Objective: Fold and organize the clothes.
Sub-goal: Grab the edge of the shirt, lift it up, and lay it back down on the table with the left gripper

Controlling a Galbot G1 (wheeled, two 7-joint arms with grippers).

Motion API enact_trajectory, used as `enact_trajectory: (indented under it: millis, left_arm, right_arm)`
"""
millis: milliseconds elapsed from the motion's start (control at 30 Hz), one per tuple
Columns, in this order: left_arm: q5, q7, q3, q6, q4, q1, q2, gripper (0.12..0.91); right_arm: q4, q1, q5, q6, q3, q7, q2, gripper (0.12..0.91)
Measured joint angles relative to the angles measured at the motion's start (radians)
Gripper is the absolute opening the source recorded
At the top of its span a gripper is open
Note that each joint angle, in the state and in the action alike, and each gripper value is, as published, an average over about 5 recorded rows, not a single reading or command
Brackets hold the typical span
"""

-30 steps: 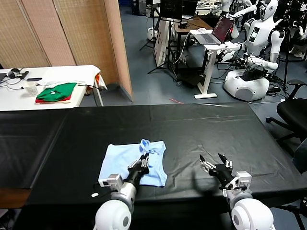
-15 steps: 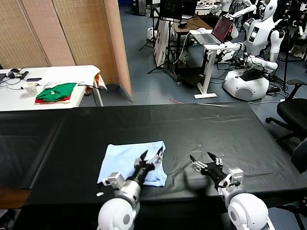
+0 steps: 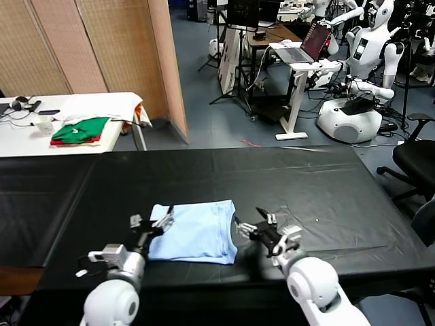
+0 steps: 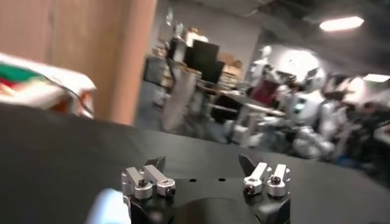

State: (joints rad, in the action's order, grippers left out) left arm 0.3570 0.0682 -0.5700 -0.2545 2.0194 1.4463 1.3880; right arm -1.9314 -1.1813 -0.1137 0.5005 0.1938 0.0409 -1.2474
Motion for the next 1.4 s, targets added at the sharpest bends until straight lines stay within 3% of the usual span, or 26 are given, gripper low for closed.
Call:
enact_trajectory:
  millis: [167,267,533,867,1167,1400]
  left_arm:
    - [0.046,-0.014,-0.004,0.004,-0.026,0.001,0.029,0.907]
    - [0.075,-0.019,-0.005,0.006,-0.034,0.01,0.056,0.907]
    - [0.096,-0.043,0.011,0.028,-0.051,0.028,0.127,0.907]
    - [0.181,-0.073,0.008,0.039,-0.089,0.023,0.141,0.887]
    - [0.224,-0.085,0.007,0.044,-0.118,0.021,0.148,0.686]
    - [0.3,-0.08,0.005,0.025,-0.11,0.019,0.147,0.261]
  right_arm:
    - [-0.058,-0.039,-0.104,-0.062,0.058,-0.04,-0.025,0.907]
    - [-0.089,-0.062,-0.136,-0.064,0.088,-0.041,-0.042,0.907]
    - [-0.141,-0.122,-0.163,-0.06,0.152,-0.032,-0.053,0.907]
    - [-0.154,-0.141,-0.163,-0.064,0.168,-0.033,-0.059,0.907]
    - [-0.156,-0.141,-0.163,-0.065,0.167,-0.032,-0.068,0.907]
    - [-0.156,-0.144,-0.161,-0.068,0.165,-0.033,-0.077,0.907]
